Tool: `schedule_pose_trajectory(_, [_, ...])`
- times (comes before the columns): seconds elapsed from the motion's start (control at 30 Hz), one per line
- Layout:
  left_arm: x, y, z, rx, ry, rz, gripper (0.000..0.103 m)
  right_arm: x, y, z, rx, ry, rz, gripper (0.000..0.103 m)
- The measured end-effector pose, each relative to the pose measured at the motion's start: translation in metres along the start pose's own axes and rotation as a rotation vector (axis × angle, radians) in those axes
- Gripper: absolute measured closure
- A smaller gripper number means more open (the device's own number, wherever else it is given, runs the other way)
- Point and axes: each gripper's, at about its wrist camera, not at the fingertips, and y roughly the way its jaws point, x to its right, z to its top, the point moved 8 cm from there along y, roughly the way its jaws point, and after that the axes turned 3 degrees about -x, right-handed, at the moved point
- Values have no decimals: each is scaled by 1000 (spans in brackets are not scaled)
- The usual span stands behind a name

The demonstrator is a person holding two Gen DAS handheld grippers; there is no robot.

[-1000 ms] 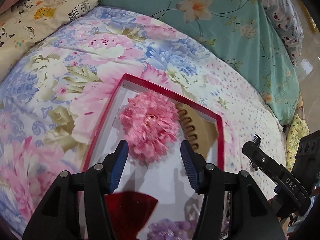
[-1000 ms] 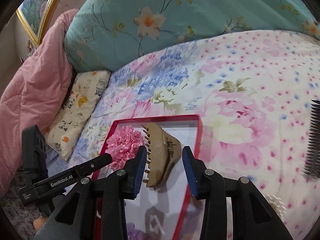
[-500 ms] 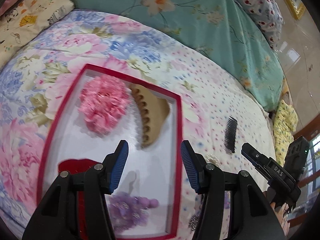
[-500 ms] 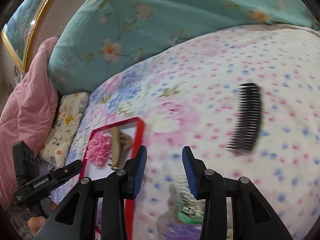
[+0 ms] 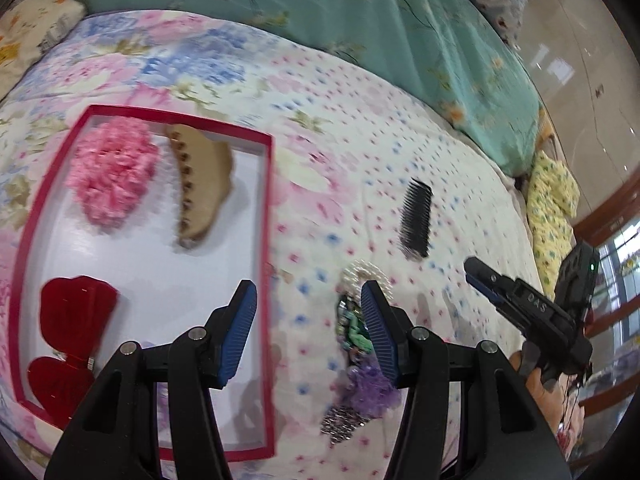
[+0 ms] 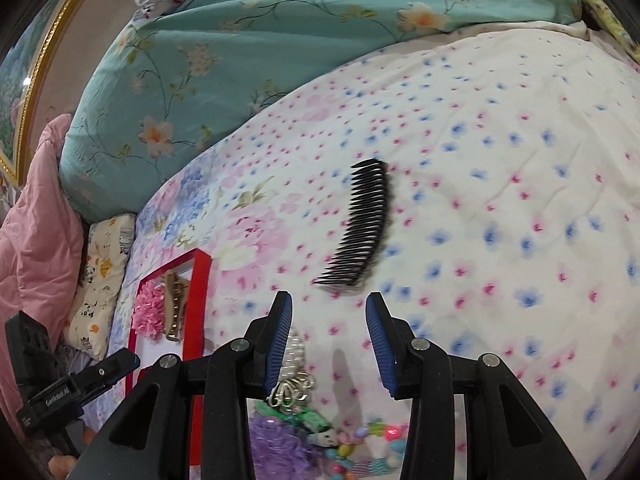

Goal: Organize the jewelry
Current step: 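Grasp the black comb with the right tool while the left tool reaches the purple tulle scrunchie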

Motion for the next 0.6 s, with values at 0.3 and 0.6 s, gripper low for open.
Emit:
schedule_pose_trajectory(0.3, [35,24,-47,-104,62,-42,50,16,3,5,0,9,-14,58])
schedule_pose_trajectory(0.6, [57,57,-90,-221,130,-62,50,18,33,25,-19,-7,-40,57])
